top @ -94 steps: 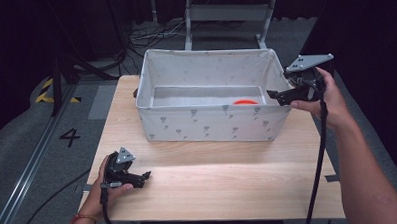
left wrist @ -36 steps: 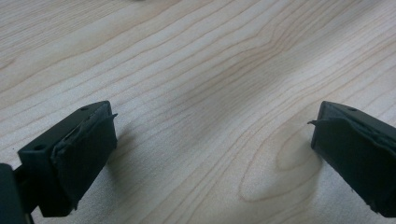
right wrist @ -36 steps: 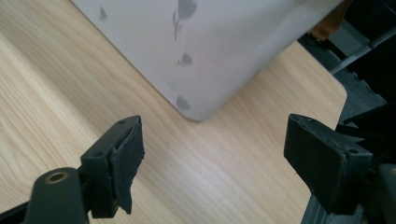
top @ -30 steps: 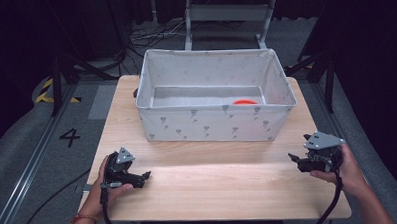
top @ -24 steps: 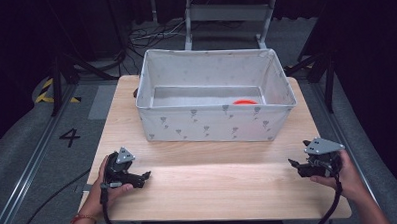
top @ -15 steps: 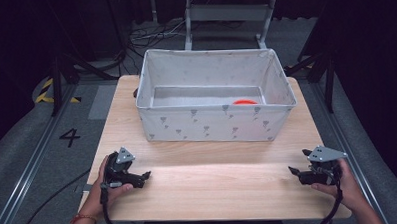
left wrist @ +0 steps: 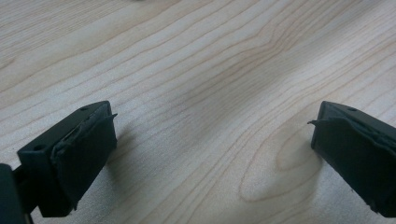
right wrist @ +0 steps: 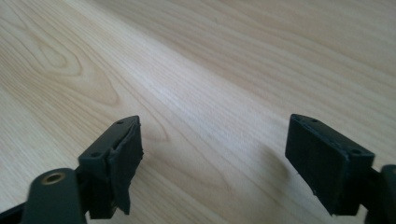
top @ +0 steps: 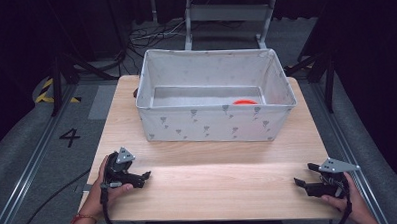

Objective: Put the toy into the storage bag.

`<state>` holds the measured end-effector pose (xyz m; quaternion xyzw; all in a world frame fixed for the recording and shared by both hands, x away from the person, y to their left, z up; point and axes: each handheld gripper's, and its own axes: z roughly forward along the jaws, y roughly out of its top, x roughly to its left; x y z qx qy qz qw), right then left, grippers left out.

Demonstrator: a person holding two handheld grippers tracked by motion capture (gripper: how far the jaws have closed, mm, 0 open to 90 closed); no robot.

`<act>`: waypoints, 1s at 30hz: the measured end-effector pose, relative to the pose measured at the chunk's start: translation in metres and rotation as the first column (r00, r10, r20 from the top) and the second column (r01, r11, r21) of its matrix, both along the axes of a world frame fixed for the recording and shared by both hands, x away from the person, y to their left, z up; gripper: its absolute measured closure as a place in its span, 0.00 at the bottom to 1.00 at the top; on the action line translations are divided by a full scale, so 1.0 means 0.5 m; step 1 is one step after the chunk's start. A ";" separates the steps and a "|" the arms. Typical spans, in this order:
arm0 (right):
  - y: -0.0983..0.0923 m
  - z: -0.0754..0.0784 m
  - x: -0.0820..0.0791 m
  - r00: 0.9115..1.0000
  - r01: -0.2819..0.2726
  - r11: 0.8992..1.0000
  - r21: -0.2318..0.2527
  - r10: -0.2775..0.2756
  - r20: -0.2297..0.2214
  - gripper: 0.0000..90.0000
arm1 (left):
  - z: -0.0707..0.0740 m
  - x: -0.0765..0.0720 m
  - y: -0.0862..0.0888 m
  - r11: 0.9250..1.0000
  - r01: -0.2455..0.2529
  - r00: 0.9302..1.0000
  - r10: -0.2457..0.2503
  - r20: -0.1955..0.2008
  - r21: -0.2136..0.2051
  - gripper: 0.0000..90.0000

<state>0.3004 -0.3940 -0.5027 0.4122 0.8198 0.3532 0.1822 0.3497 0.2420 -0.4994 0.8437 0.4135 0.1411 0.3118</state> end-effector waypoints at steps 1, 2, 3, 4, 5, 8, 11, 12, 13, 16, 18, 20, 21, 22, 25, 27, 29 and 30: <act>-0.003 -0.004 -0.001 1.000 0.008 1.000 0.008 -0.008 -0.006 0.17 | 0.000 0.000 0.000 1.000 -0.001 1.000 0.001 0.000 0.002 0.00; -0.006 -0.004 0.000 1.000 0.013 1.000 0.019 -0.013 -0.020 0.18 | 0.000 0.000 0.000 1.000 -0.001 1.000 0.001 0.000 0.002 0.00; -0.008 -0.004 0.001 1.000 0.022 0.999 0.026 -0.022 -0.023 0.18 | 0.000 0.000 0.000 1.000 -0.001 1.000 0.001 0.000 0.001 0.00; -0.008 -0.005 0.002 0.999 0.024 1.000 0.021 -0.023 -0.022 0.17 | 0.000 0.000 0.000 1.000 -0.002 1.000 0.002 0.000 0.001 0.00; -0.008 -0.005 0.003 1.000 0.022 1.000 0.019 -0.022 -0.023 0.16 | 0.000 0.000 0.000 1.000 -0.002 1.000 0.002 0.000 0.001 0.00; -0.008 -0.005 0.002 1.000 0.022 1.000 0.019 -0.022 -0.022 0.16 | 0.000 0.000 0.000 1.000 -0.001 1.000 0.001 0.000 0.001 0.00; -0.008 -0.005 0.003 0.999 0.024 1.000 0.018 -0.024 -0.022 0.16 | 0.000 0.000 0.000 1.000 -0.001 1.000 0.001 0.000 0.001 0.00; -0.008 -0.005 0.003 0.999 0.026 0.999 0.019 -0.025 -0.023 0.16 | 0.000 0.000 0.000 1.000 -0.002 1.000 0.002 -0.001 0.001 0.00; -0.007 -0.005 0.003 0.999 0.026 0.999 0.020 -0.026 -0.024 0.16 | 0.000 -0.001 0.000 1.000 -0.005 1.000 0.005 -0.001 0.001 0.00; -0.008 -0.005 0.003 0.999 0.031 0.999 0.018 -0.030 -0.023 0.16 | 0.000 0.000 0.000 1.000 -0.005 1.000 0.005 -0.001 0.000 0.00; -0.008 -0.005 0.003 0.999 0.032 0.999 0.018 -0.031 -0.022 0.16 | 0.000 -0.001 0.000 1.000 -0.006 1.000 0.006 -0.001 0.000 0.00; -0.008 -0.005 0.003 0.999 0.034 0.999 0.019 -0.034 -0.022 0.16 | 0.000 0.000 0.000 1.000 -0.005 1.000 0.005 -0.001 0.000 0.00; -0.008 -0.005 0.003 0.999 0.034 0.999 0.019 -0.034 -0.022 0.16 | 0.000 0.000 0.000 1.000 -0.005 1.000 0.005 -0.001 0.000 0.00; -0.008 -0.005 0.003 0.999 0.034 0.999 0.018 -0.034 -0.022 0.16 | 0.000 -0.001 0.000 1.000 -0.006 1.000 0.006 -0.001 0.001 0.00; -0.008 -0.005 0.003 0.999 0.033 0.999 0.019 -0.032 -0.023 0.16 | 0.000 0.000 0.000 1.000 -0.008 1.000 0.008 0.000 -0.001 0.00; -0.008 -0.005 0.003 0.999 0.032 0.999 0.018 -0.032 -0.023 0.16 | 0.000 0.000 0.000 1.000 -0.008 1.000 0.008 0.000 -0.001 0.00; -0.008 -0.005 0.003 0.999 0.033 0.999 0.019 -0.032 -0.022 0.16 | 0.000 0.000 0.000 1.000 -0.011 1.000 0.011 0.000 -0.001 0.00; -0.008 -0.005 0.003 0.999 0.034 0.999 0.019 -0.034 -0.023 0.16 | 0.000 0.001 0.000 1.000 -0.016 1.000 0.016 0.004 -0.001 0.00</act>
